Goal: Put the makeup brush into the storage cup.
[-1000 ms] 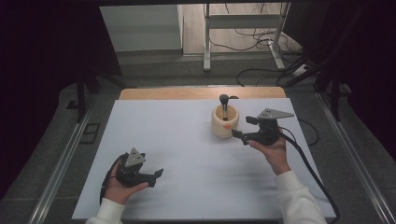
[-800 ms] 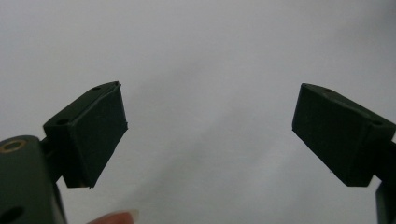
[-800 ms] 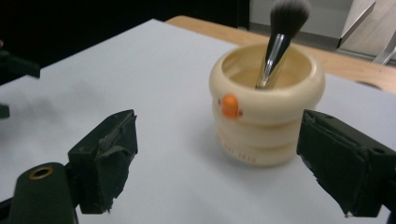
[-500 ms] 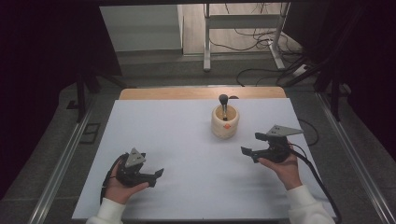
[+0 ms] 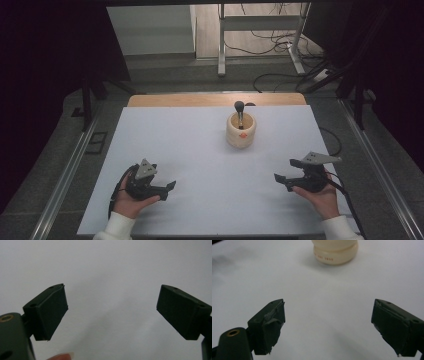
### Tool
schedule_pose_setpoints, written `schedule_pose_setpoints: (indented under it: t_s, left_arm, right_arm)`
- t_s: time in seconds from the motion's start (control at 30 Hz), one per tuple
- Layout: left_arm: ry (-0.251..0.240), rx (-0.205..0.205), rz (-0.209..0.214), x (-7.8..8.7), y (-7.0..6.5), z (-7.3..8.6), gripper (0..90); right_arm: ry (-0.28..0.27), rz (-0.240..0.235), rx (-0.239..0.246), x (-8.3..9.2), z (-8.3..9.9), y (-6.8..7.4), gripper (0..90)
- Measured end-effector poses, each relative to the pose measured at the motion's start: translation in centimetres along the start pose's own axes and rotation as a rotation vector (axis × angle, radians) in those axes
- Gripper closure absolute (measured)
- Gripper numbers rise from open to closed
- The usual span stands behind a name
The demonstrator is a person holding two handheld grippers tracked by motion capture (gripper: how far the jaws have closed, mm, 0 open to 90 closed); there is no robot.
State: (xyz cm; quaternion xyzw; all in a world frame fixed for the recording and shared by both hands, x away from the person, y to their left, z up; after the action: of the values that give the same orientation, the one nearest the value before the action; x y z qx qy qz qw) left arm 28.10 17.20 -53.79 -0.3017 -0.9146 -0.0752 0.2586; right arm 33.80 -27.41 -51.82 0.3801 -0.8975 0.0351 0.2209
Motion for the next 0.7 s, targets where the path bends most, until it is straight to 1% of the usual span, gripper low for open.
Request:
schedule_pose_setpoints:
  t_s: [0.03, 0.17, 0.37, 0.57, 0.7]
  left_arm:
    - [0.001, -0.002, -0.001, -0.02, -0.02, 0.0, 10.7]
    - [-0.001, -0.005, 0.002, -0.1, -0.1, -0.03, 10.6]
    - [-0.004, -0.005, 0.003, -0.2, -0.11, -0.03, 10.6]
    - [-0.001, -0.008, 0.003, -0.29, -0.16, -0.01, 10.6]
    - [0.0, -0.01, 0.005, -0.32, -0.21, -0.01, 10.5]
  right_arm:
    - [0.005, 0.0, -0.01, 0.15, 0.41, 0.02, 12.8]
    - [0.018, 0.014, -0.008, 0.46, 1.13, 0.15, 13.0]
    - [0.022, 0.033, -0.002, 0.11, 1.22, 0.03, 13.3]
    - [0.016, 0.028, -0.004, 0.14, 1.06, 0.05, 13.5]
    - [0.026, 0.034, 0.006, 0.07, 1.14, 0.0, 14.0]
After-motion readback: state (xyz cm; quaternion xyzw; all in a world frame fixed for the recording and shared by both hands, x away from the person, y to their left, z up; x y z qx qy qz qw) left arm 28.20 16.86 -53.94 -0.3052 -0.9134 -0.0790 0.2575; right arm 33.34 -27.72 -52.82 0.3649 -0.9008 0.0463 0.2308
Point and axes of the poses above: each handheld gripper's, and its own axes: x roughly backward along the jaws, z roughly out of its underside, y roughly to its left, the point moved 5 cm from there along -x, roughly forward along the jaws, and after that the axes turned 11 degrees about -y, right-handed, at the moved point
